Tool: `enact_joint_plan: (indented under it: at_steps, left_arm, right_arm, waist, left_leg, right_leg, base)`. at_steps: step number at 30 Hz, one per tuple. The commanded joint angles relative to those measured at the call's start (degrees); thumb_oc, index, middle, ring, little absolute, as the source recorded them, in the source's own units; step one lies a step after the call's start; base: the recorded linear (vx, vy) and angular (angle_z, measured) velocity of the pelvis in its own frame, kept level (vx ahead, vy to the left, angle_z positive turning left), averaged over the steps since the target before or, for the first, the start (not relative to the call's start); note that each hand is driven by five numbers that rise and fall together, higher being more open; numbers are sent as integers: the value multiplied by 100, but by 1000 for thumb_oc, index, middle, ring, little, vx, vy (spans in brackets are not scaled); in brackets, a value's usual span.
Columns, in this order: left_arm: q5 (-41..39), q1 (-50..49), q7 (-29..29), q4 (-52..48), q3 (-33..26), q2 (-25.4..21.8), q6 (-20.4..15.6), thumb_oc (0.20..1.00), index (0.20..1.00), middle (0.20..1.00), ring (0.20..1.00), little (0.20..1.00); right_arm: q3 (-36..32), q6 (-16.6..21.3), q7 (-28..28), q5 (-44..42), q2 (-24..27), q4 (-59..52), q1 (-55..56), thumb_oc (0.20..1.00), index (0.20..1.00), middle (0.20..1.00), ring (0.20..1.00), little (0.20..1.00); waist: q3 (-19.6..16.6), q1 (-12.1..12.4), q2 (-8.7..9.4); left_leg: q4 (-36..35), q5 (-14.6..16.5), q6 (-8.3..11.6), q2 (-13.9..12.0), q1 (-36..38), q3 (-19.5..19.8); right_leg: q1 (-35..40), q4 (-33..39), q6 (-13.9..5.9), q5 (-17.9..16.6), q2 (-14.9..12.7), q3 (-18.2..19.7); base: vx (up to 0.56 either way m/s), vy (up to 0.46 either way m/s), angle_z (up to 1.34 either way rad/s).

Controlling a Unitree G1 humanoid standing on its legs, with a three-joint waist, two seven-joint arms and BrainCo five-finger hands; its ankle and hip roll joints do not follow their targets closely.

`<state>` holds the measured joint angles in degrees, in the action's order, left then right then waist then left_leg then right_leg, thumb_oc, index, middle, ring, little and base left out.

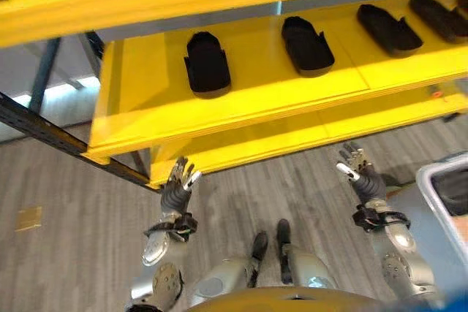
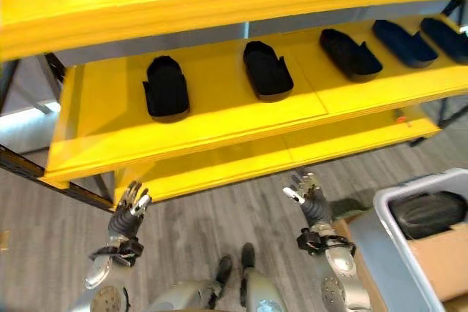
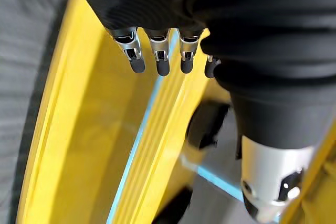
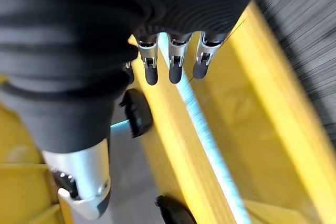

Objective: Move parts from the plastic box to the shelf.

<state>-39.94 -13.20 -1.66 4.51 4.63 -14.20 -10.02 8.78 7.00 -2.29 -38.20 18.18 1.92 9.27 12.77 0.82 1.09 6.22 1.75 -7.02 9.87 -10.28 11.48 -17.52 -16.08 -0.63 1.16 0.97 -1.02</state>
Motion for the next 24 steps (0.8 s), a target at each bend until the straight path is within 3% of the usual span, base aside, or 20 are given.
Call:
enact_joint_plan:
  at_steps: [1,7,8,9,10,11,14,16,18,19,22,24]
  left_arm:
    - [28,29,1,-275,-119,-159,-261,1000,1000,1000,1000,1000]
    - [-19,60,-139,-244,-111,-227,-246,1000,1000,1000,1000,1000]
    - [-39,70,-195,-285,-172,-272,-252,1000,1000,1000,1000,1000]
    - [-73,47,-220,-339,-243,-326,-275,1000,1000,1000,1000,1000]
    - [-73,49,-220,-339,-244,-327,-275,1000,1000,1000,1000,1000]
    - [-169,-111,-204,-418,-322,-319,-256,1000,1000,1000,1000,1000]
    - [-179,-154,-205,-393,-380,-305,-229,1000,1000,1000,1000,1000]
    - [-127,-191,-214,-368,-438,-281,-219,1000,1000,1000,1000,1000]
    - [-67,-156,-169,-272,-395,-178,-222,1000,1000,1000,1000,1000]
    - [-40,-93,-199,-252,-341,-152,-225,1000,1000,1000,1000,1000]
    - [-52,110,-190,-239,-131,-64,-194,1000,1000,1000,1000,1000]
    - [-49,284,-234,-230,21,-35,-203,1000,1000,1000,1000,1000]
  right_arm:
    - [-3,159,-148,-199,-1,-235,-308,1000,1000,1000,1000,1000]
    - [265,53,-115,-226,-37,-209,-489,1000,1000,1000,1000,1000]
    - [317,40,-92,-183,-72,-233,-553,1000,1000,1000,1000,1000]
    - [377,33,-66,-146,-137,-191,-613,1000,1000,1000,1000,1000]
    - [377,33,-66,-146,-137,-190,-615,1000,1000,1000,1000,1000]
    - [402,-25,-52,-54,-125,-186,-688,1000,1000,1000,1000,1000]
    - [367,-72,-25,21,-94,-152,-775,1000,1000,1000,1000,1000]
    - [328,-44,11,46,-106,-201,-806,1000,1000,1000,1000,1000]
    - [222,-69,-6,25,-67,-291,-670,1000,1000,1000,1000,1000]
    - [166,-46,30,35,-21,-317,-638,1000,1000,1000,1000,1000]
    - [-119,32,174,-42,120,-429,-489,1000,1000,1000,1000,1000]
    - [-221,110,278,-77,199,-385,-498,1000,1000,1000,1000,1000]
  waist:
    - [-99,-71,119]
    - [-65,-70,97]
    - [43,39,33]
    - [112,175,-71]
    - [104,165,-70]
    - [175,190,-148]
    - [192,135,-149]
    - [197,137,-167]
    - [188,94,47]
    - [141,63,71]
    - [49,-223,-66]
    - [25,-392,-212]
  left_leg:
    - [22,-150,555,-250,21,86]
    - [122,114,358,-307,154,-398]
    - [206,244,329,-473,190,-717]
    - [172,305,392,-705,289,-1029]
    - [163,289,391,-702,279,-1019]
    - [16,351,419,-945,539,-1388]
    - [-136,409,478,-1000,701,-1564]
    - [-135,576,580,-1133,847,-1707]
    - [-233,559,669,-1085,983,-1823]
    - [-209,579,746,-1158,987,-1811]
    - [-286,456,1119,-1793,1181,-1693]
    - [-380,33,1276,-2054,1219,-1669]
  right_leg:
    - [1324,1277,-300,166,-368,-90]
    - [1209,1142,-414,60,-391,248]
    - [988,603,-514,164,-514,-124]
    - [1004,410,-604,88,-1113,-1137]
    - [1001,424,-605,74,-1115,-1148]
    - [920,505,-687,-404,-1728,-1474]
    - [674,1117,-953,-989,-2071,-1438]
    - [583,1429,-1194,-1302,-2391,-1738]
    - [739,1578,-1185,-1319,-2303,-1793]
    - [711,1490,-1185,-1310,-2267,-1763]
    - [838,1179,-959,-705,-1890,-1904]
    - [720,1039,-779,-448,-1628,-1767]
  base:
    - [18,116,-41]
    - [14,101,-59]
    - [-52,60,-87]
    - [-60,32,-98]
    - [19,-53,-211]
    - [44,-72,-189]
    - [71,-112,-102]
    - [153,-177,-63]
    - [167,-242,-33]
    - [291,-360,15]
    - [374,-458,22]
    - [258,-340,-2]
